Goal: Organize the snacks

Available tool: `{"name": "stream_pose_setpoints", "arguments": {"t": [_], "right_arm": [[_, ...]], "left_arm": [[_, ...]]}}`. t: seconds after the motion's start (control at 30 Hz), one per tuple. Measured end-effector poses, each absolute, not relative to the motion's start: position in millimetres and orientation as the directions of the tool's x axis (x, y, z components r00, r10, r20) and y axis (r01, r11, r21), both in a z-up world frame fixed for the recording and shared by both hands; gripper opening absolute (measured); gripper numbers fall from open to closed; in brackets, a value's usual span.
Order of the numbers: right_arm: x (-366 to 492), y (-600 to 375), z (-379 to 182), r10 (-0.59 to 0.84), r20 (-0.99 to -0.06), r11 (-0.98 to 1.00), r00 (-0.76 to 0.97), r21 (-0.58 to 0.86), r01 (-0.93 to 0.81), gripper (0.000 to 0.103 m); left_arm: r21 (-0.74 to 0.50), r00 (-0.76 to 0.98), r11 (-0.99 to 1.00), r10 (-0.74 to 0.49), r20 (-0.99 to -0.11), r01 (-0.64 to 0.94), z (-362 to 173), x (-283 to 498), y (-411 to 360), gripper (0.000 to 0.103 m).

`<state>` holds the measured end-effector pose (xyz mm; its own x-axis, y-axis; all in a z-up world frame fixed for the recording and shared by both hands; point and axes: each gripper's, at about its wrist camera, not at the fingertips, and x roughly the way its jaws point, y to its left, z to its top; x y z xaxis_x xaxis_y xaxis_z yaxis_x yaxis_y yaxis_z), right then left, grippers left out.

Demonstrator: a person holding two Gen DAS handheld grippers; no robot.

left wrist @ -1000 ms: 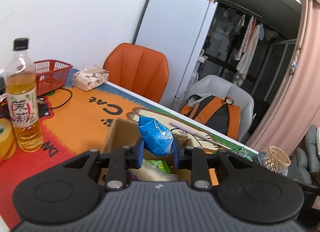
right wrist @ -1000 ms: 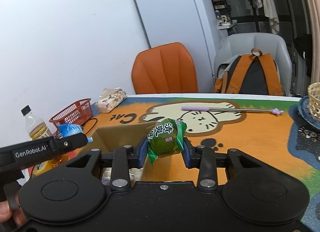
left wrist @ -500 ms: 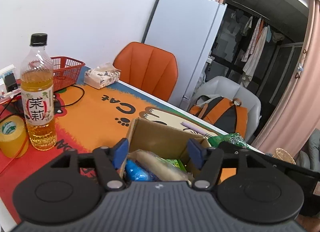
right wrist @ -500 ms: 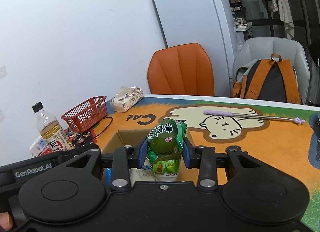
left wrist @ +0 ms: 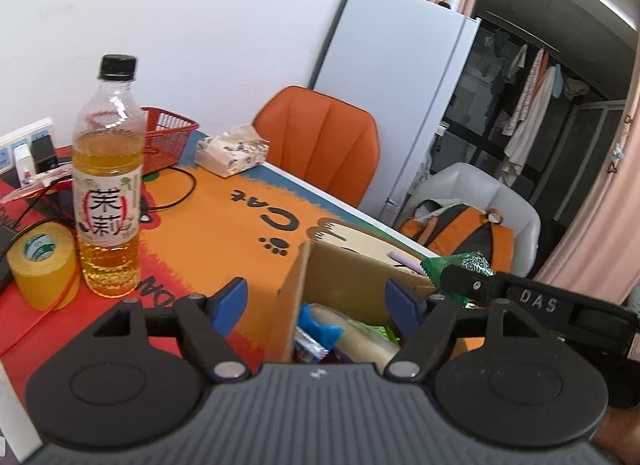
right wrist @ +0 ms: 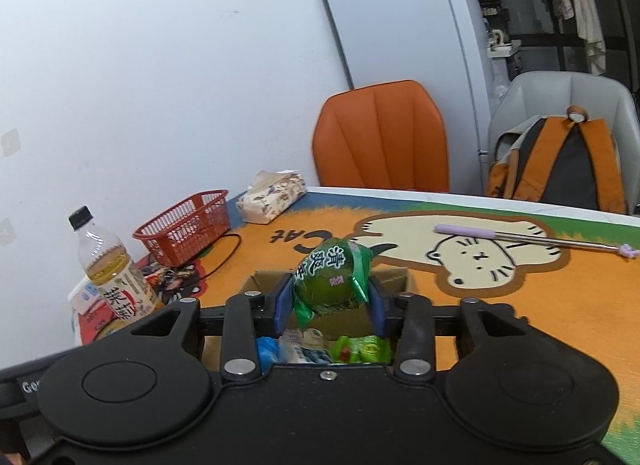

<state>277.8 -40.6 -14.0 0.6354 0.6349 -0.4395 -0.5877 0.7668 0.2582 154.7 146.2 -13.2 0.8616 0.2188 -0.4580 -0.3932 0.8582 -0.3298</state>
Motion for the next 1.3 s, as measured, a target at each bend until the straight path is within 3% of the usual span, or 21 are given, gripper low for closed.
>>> {"name": "stream_pose_setpoints", "arguments": {"t": [0.1,0.27,0.73,1.0,1.3], "right_arm": [[275,-42,-15,0.609,-0.426,0.788,0.669,0.233,-0.569,0.061],[269,-51,-21,0.6,-0.447,0.794,0.663,0.234,-0.561,0.063],[245,-92,-15,0.564,-0.444,0.822,0.696,0.225,-0.522,0.103],[231,-122,-15,0.53,-0.449,0.846,0.719,0.224,-0.484,0.103],[211,-152,-14,0.496,-0.451,0.867,0.742,0.217,-0.448,0.103]], "left_arm": [[-0.326,0.852,0.849,0.238,-0.466,-0.416,-15,154,151,0.077],[-0.296,0.84,0.847,0.275,-0.467,-0.442,-19,152,149,0.082],[-0.265,0.849,0.879,0.242,-0.47,-0.397,-15,147,118,0.087],[-0.26,0.866,0.899,0.209,-0.454,-0.353,-10,137,95,0.091],[-0.241,0.842,0.911,0.176,-0.51,-0.336,-10,128,78,0.102]]}}
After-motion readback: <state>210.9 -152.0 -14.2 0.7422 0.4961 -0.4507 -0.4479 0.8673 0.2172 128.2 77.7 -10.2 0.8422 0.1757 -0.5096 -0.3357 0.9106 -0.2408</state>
